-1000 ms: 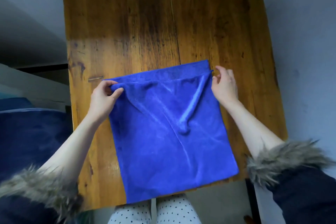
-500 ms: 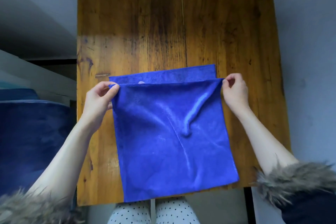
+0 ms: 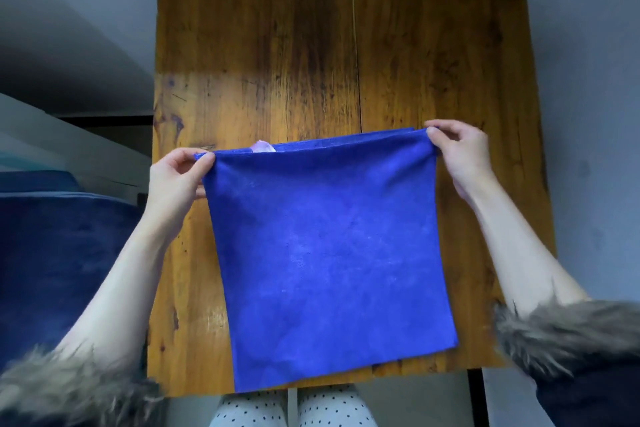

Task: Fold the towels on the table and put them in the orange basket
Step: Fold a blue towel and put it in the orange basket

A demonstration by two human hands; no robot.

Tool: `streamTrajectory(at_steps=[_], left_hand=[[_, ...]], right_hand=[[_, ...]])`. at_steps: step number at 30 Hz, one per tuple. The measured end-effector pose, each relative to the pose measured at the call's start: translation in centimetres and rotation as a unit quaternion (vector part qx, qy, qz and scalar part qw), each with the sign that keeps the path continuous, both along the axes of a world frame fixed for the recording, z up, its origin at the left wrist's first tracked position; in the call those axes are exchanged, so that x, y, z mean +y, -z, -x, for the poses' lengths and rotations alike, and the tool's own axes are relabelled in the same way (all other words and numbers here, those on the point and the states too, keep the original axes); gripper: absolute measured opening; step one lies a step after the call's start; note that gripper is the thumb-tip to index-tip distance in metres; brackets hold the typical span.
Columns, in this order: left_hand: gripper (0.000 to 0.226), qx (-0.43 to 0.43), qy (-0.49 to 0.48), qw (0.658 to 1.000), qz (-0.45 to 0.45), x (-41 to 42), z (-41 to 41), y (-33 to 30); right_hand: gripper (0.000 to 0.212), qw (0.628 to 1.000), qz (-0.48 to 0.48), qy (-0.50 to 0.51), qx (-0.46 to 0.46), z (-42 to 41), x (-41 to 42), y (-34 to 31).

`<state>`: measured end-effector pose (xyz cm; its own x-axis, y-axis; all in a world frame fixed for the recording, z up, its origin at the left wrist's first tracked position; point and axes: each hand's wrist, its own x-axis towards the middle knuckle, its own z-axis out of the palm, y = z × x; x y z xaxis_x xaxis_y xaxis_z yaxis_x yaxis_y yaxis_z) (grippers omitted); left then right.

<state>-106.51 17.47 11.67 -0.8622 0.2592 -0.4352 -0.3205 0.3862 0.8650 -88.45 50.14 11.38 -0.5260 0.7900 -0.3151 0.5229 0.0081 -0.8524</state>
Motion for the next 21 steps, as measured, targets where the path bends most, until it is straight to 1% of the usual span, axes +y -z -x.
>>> streamTrajectory(at_steps=[2,5,8,11,13,15,18,21], left_hand=[[0.007,0.053,0.017,0.995,0.079,0.6,0.7,1.7],[0.011,0.147,0.098,0.963,0.205,0.9,1.2,3.5],[0.014,0.216,0.153,0.932,0.248,0.9,1.6,4.1],[0.010,0.257,0.183,0.917,0.243,0.8,1.4,4.3],[0.009,0.258,0.193,0.915,0.243,0.9,1.3,4.4],[0.009,0.235,0.197,0.918,0.251,1.3,1.5,4.3],[0.007,0.184,0.218,0.922,0.261,1.9,2.1,3.8],[0.005,0.167,0.231,0.923,0.258,2.2,2.4,3.3]], right_hand=[[0.011,0.997,-0.023,-0.024,-0.066,1.1,0.7,1.3],[0.012,0.985,-0.082,-0.068,-0.138,2.2,1.2,2.4],[0.014,0.971,-0.142,-0.118,-0.150,2.6,1.1,2.4],[0.015,0.966,-0.150,-0.156,-0.144,2.5,0.6,2.5],[0.015,0.964,-0.152,-0.163,-0.145,2.4,0.5,2.5],[0.013,0.963,-0.143,-0.171,-0.150,2.5,0.5,2.5],[0.009,0.967,-0.094,-0.176,-0.157,2.9,0.7,2.5],[0.013,0.967,-0.042,-0.170,-0.183,3.1,0.7,2.3]])
